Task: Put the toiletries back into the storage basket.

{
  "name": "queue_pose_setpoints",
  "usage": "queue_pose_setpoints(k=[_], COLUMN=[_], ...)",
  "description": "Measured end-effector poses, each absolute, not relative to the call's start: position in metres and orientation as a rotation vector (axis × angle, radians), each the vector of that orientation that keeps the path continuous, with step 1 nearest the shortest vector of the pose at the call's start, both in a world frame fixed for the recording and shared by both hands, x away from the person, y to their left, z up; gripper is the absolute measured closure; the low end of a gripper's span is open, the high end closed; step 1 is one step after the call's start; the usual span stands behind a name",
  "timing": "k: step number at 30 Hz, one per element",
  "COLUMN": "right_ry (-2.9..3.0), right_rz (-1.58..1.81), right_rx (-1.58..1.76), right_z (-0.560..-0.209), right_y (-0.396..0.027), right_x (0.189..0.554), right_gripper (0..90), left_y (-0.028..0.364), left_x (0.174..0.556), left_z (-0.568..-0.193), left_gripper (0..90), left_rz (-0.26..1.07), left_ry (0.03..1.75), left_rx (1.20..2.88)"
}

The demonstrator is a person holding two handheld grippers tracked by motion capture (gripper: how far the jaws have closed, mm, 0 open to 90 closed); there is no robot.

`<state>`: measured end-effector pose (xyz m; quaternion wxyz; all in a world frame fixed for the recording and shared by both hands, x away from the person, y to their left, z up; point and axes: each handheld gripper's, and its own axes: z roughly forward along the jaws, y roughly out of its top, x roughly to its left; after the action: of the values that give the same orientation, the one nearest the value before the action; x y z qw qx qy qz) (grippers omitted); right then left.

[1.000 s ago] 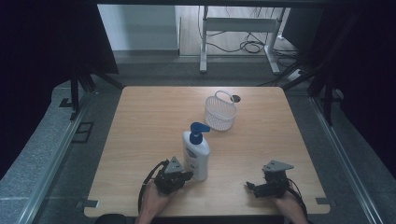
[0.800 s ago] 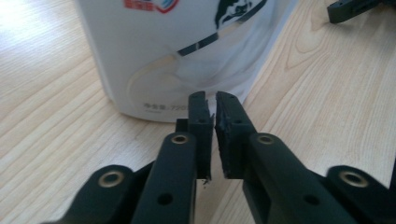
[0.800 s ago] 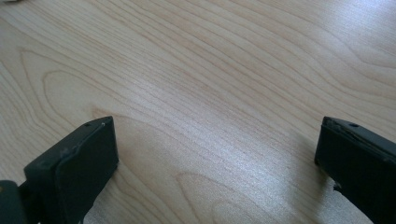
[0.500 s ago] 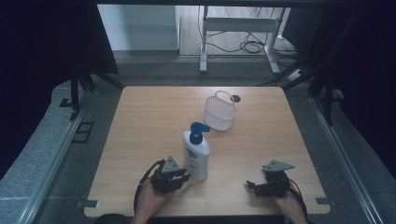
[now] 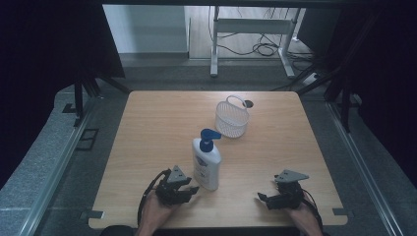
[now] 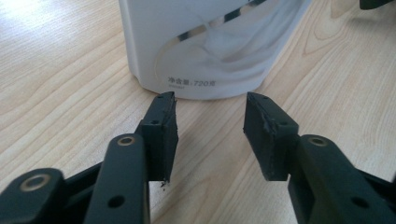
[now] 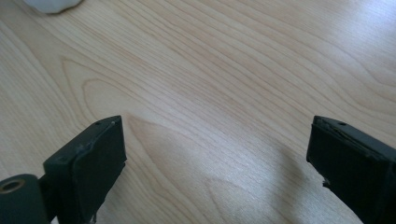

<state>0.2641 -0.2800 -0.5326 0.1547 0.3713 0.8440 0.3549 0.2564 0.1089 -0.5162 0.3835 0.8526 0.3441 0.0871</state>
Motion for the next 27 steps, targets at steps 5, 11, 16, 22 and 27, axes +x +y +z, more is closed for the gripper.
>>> queue_pose_setpoints(k=[5,11,16,22,27], right_ry=[2.423,2.434,2.434,2.445,2.452], right_rz=[1.030,1.052,1.070,1.094,1.099], right_rx=[1.056,1.025,1.020,1.004,0.978], right_z=[-0.531,-0.524,-0.521,-0.517,-0.512], right_y=[-0.277,-0.272,-0.271,-0.269,-0.263], right_x=[0.263,0.260,0.260,0.258,0.257], right_gripper=[2.4,0.0,0.0,0.0,0.0], left_y=[0.111,0.115,0.116,0.119,0.121], left_x=[0.254,0.252,0.252,0.254,0.253], left_z=[-0.517,-0.518,-0.520,-0.525,-0.528], left_gripper=[45.3,40.0,34.8,27.3,22.0], left_rz=[0.223,0.236,0.234,0.211,0.212], left_ry=[0.891,0.927,0.935,0.960,0.956], left_rx=[2.179,2.181,2.185,2.194,2.221])
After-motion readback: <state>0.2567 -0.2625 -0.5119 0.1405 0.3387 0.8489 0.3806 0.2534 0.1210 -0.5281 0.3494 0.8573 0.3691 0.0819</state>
